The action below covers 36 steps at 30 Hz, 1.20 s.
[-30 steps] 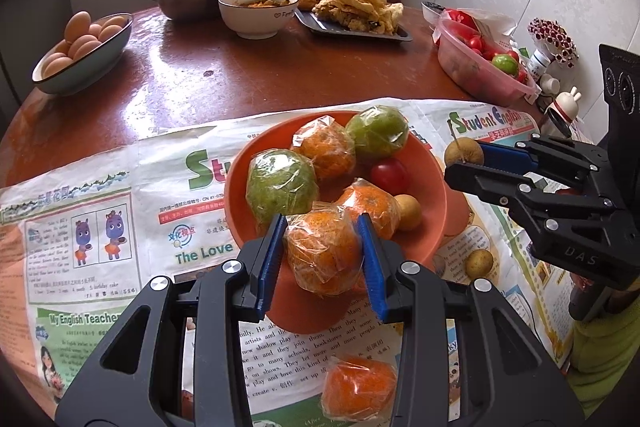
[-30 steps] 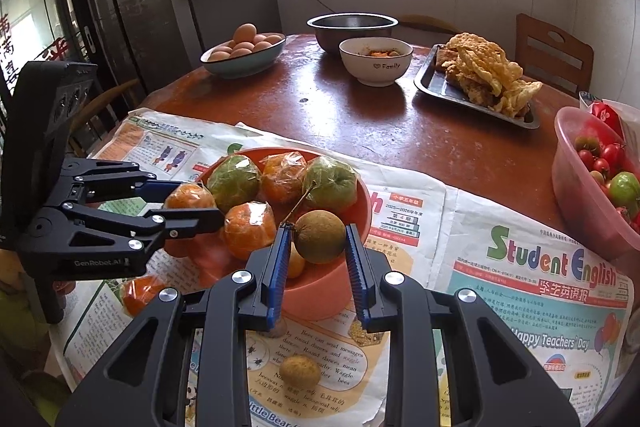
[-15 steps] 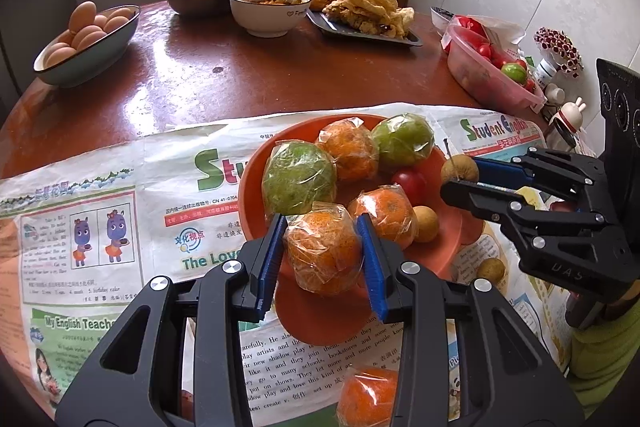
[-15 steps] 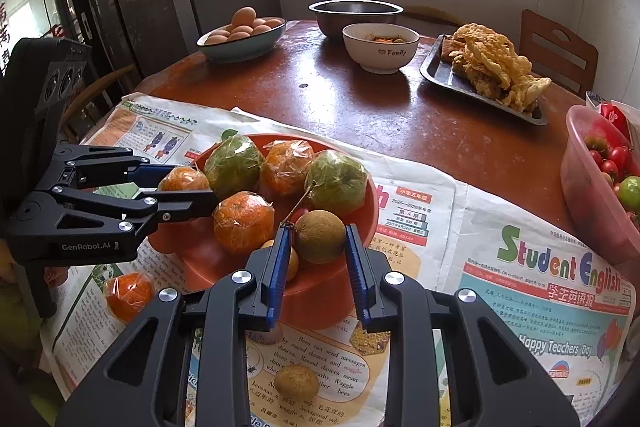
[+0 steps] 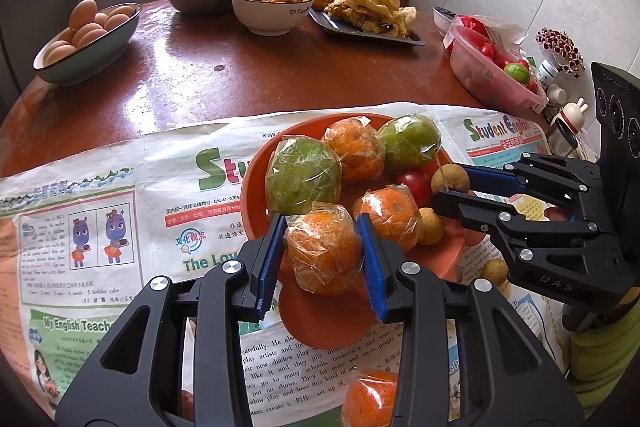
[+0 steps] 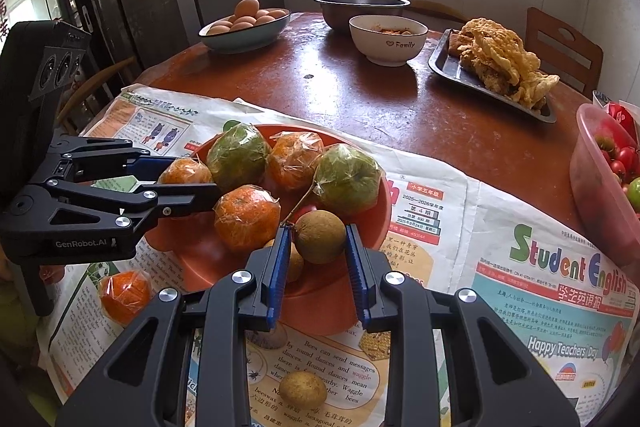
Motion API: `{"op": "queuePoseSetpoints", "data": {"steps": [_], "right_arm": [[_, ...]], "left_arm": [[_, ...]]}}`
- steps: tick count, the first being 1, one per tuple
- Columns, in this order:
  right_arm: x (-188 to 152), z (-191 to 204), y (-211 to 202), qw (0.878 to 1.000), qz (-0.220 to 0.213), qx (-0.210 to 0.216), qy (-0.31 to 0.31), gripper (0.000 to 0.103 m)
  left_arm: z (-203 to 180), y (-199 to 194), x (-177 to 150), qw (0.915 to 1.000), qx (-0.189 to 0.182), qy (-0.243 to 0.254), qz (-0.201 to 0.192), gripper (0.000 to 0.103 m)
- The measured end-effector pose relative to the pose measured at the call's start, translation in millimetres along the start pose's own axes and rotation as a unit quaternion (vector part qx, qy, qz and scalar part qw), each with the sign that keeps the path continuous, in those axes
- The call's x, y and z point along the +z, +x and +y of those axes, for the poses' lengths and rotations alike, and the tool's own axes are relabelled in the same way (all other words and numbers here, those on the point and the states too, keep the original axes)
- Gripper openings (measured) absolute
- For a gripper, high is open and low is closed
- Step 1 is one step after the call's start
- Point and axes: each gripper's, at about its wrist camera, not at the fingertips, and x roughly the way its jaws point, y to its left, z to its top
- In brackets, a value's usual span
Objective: Organize fruits
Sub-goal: 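Lower both fruits into the bowl and open right gripper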
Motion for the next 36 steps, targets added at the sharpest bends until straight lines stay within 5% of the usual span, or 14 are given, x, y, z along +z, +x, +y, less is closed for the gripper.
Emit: {"op": "queuePoseSetpoints", "data": {"steps": [36], "right_arm": [[-6,-4,-25,1.0,-0.022,-0.009,0.012,0.051]], "left_arm": [[-3,-9,0,1.0,0.003,0.0,-0.009,0.035]]}}
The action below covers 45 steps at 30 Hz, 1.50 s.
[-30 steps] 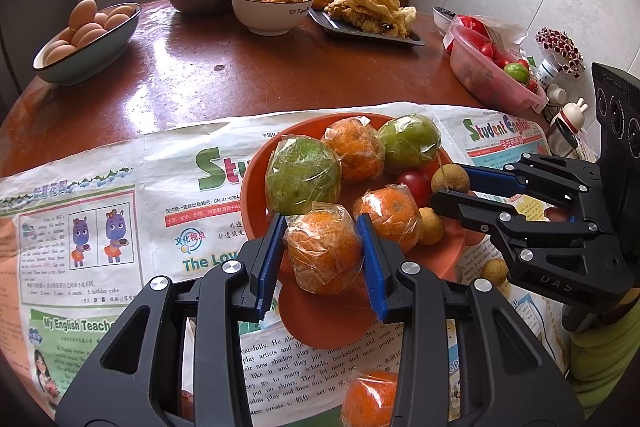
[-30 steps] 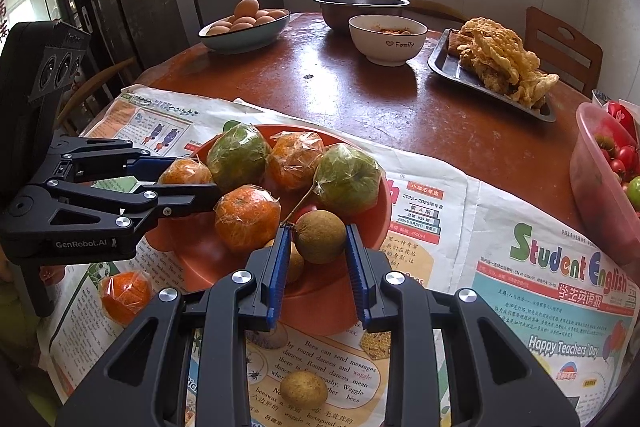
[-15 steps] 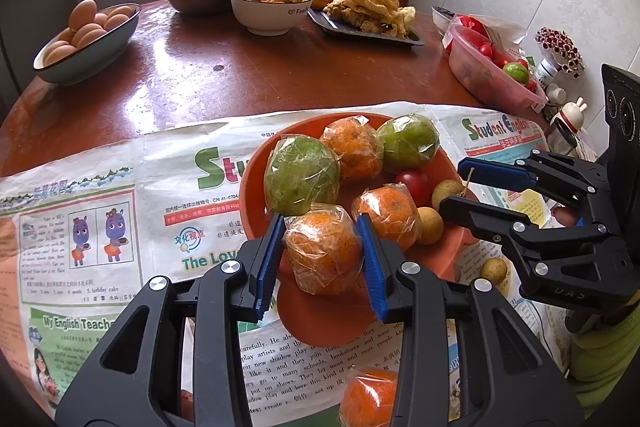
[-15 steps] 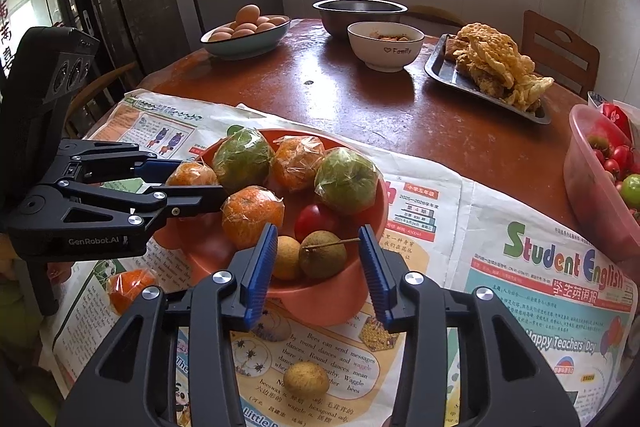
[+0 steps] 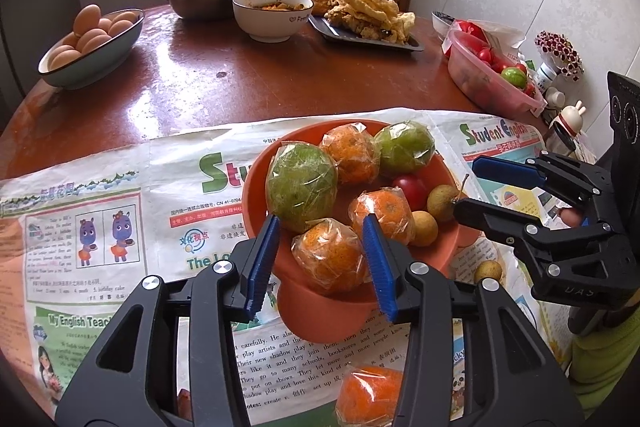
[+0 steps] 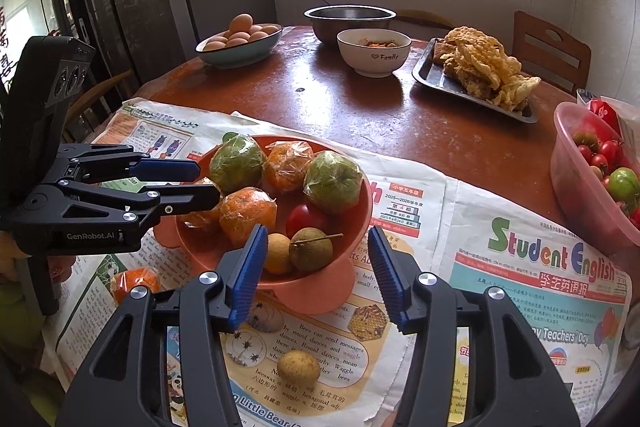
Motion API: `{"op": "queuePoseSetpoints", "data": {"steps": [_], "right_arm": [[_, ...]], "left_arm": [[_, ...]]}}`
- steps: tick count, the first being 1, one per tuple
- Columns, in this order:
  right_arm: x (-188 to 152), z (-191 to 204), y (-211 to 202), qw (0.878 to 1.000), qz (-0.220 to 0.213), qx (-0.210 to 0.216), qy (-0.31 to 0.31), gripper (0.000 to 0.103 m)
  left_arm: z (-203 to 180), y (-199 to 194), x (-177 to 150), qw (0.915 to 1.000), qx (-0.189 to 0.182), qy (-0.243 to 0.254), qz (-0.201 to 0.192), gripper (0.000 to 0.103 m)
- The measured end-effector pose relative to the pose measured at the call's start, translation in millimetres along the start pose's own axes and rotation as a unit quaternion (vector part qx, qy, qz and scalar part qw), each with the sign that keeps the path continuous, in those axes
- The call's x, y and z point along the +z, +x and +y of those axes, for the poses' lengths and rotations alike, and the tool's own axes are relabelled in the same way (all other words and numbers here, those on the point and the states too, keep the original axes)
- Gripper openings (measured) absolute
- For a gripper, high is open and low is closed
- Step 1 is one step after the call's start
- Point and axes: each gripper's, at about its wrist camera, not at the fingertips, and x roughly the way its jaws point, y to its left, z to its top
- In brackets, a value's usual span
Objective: Organize fruits
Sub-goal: 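Lower both fruits into the bowl and open right gripper, then open left gripper to release the bagged mandarin while right gripper withdraws from the bowl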
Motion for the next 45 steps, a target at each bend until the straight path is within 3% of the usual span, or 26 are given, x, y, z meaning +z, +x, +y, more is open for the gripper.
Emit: {"op": "queuePoseSetpoints", "data": {"steps": [11,31,38,45], "right_arm": [[1,2,-12,1.0,-0.01,-0.005,0.002,0.059],[-1,5,-36,0.999,-0.031,-0.026,0.01,0.091],[-2,5,-44,0.999,-0.038,-0.033,0.012,0.092],[-5,3,-52,0.998,-0.044,-0.036,0.015,0.093]], "left_arm": [[-2,-12,2,0.9999,0.005,-0.003,-0.012,0.047],[-11,-49,-2,0.9987,0.017,-0.005,-0.048,0.078],[-12,-57,-4,0.9982,0.028,-0.01,-0.053,0.092],[-13,-64,-8,0.9977,0.032,-0.013,-0.058,0.093]]}}
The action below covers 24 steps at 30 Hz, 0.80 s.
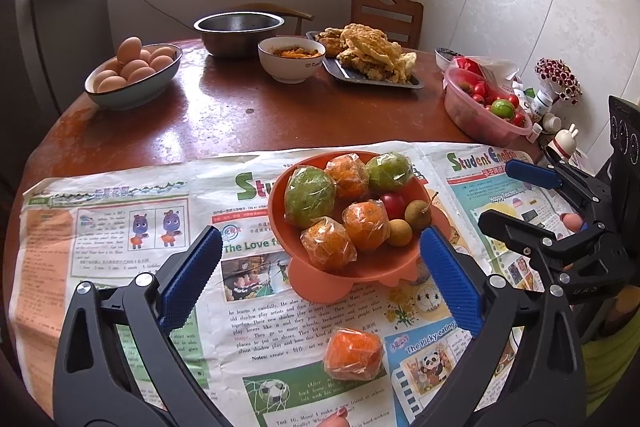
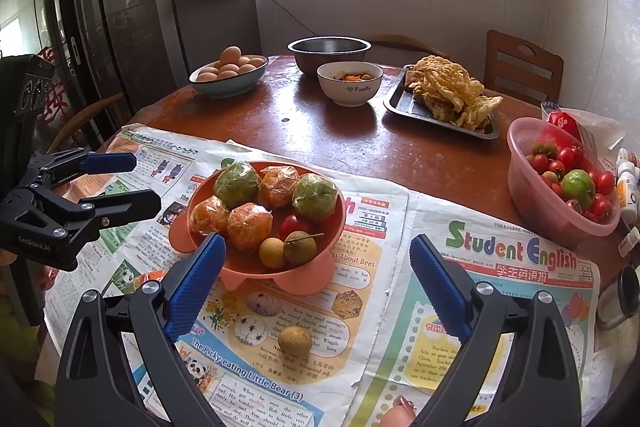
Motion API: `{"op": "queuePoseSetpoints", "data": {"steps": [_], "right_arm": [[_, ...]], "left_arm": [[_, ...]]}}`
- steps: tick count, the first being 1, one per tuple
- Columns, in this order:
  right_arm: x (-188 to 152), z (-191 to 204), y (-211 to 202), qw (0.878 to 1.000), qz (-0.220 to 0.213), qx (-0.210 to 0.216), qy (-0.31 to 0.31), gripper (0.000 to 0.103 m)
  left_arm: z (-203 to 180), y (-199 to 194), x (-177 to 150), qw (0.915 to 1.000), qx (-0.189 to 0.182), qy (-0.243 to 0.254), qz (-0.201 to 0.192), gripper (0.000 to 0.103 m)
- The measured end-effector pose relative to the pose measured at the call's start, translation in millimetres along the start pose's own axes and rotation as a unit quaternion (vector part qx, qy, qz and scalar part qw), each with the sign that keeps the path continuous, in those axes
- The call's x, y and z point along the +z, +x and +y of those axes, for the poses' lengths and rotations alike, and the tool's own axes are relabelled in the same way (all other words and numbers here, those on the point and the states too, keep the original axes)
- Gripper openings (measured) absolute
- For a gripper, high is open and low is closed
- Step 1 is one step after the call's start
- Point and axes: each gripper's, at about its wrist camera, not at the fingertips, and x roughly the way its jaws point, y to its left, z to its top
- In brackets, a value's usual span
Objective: Organize fruits
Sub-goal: 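Open left gripper to release the bagged mandarin while right gripper withdraws from the bowl, then move left gripper to the bagged mandarin on the newspaper while right gripper approaches the brown round fruit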
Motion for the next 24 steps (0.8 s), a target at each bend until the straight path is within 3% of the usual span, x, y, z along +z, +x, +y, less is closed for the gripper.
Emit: {"op": "queuePoseSetpoints", "data": {"steps": [12,24], "right_arm": [[-12,2,-4,1.0,0.006,-0.001,-0.001,0.094],[-31,5,3,1.0,0.026,-0.003,0.0,0.094]], "left_arm": [[-6,-7,-14,0.9999,0.009,0.01,0.005,0.093],[-12,2,-43,0.999,0.009,0.021,0.038,0.093]]}}
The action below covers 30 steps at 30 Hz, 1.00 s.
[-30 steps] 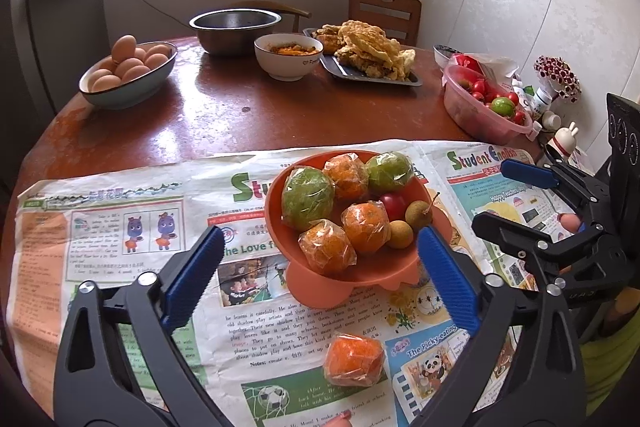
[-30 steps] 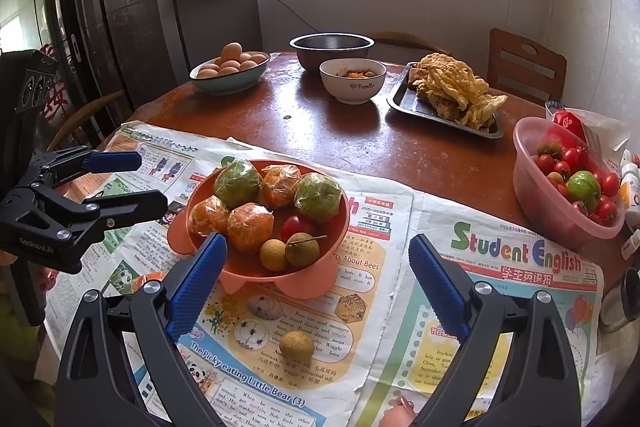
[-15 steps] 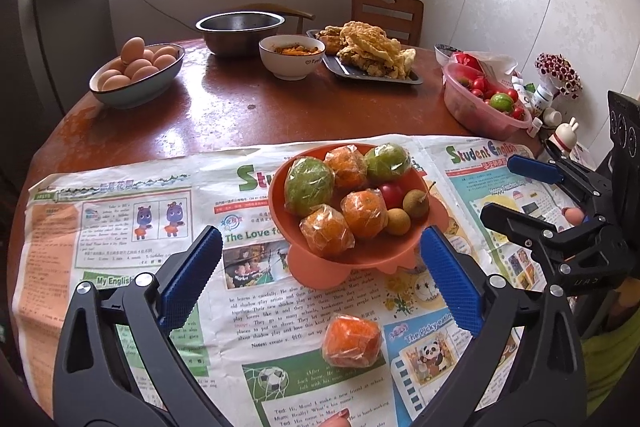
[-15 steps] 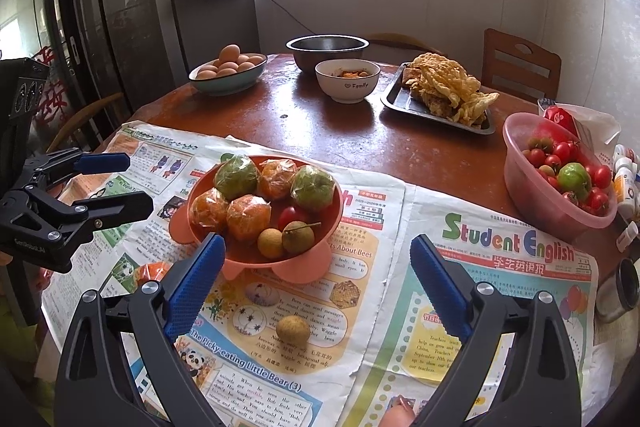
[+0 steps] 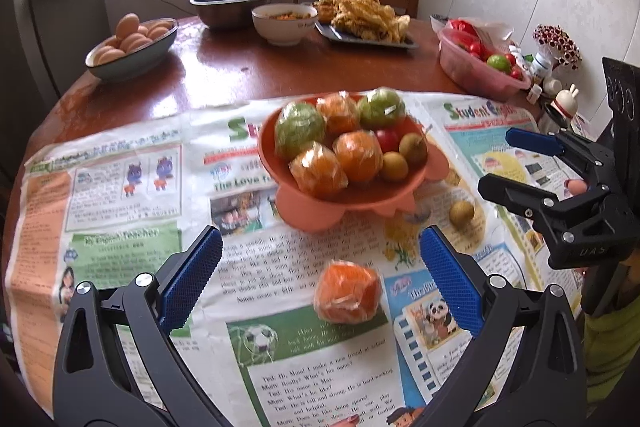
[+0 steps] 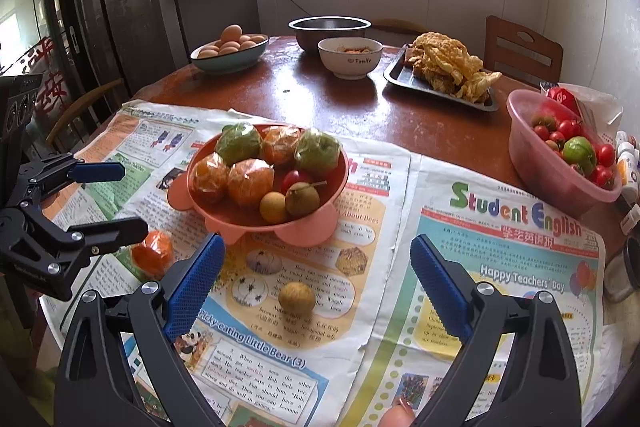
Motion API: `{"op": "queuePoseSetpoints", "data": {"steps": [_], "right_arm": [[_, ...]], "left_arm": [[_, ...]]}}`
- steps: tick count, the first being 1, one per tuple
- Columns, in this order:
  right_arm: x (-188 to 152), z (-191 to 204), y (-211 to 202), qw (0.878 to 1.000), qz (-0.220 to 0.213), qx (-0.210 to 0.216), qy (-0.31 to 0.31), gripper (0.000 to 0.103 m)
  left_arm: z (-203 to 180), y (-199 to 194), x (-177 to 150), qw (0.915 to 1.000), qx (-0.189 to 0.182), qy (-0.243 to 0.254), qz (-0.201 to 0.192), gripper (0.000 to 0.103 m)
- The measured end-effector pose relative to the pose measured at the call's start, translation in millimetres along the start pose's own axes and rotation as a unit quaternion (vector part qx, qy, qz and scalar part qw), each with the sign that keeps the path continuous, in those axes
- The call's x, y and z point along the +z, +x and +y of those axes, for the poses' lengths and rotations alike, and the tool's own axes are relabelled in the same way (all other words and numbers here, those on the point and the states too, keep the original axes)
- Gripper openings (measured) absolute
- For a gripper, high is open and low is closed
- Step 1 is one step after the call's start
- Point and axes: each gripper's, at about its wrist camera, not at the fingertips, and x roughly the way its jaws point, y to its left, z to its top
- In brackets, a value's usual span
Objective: Organize fruits
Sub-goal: 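Move left gripper to the bagged mandarin on the newspaper while right gripper approaches the brown round fruit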
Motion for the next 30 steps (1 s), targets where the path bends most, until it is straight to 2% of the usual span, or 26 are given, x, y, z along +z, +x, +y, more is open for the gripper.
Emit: {"op": "queuePoseSetpoints", "data": {"steps": [22,25,27,30], "right_arm": [[-26,8,13,0.999,0.03,-0.001,-0.012,0.091],[-29,10,17,0.999,0.039,0.001,-0.016,0.079],[-30,12,20,0.999,0.046,0.003,-0.019,0.076],[-32,15,24,0.998,0.054,0.008,-0.026,0.063]], "left_arm": [[-7,11,-26,0.9997,-0.004,0.006,0.025,0.093],[-7,11,-28,0.9996,-0.008,0.006,0.025,0.093],[-7,12,-28,0.9996,-0.009,0.005,0.025,0.093],[-7,12,-29,0.9996,-0.012,0.005,0.025,0.09]]}}
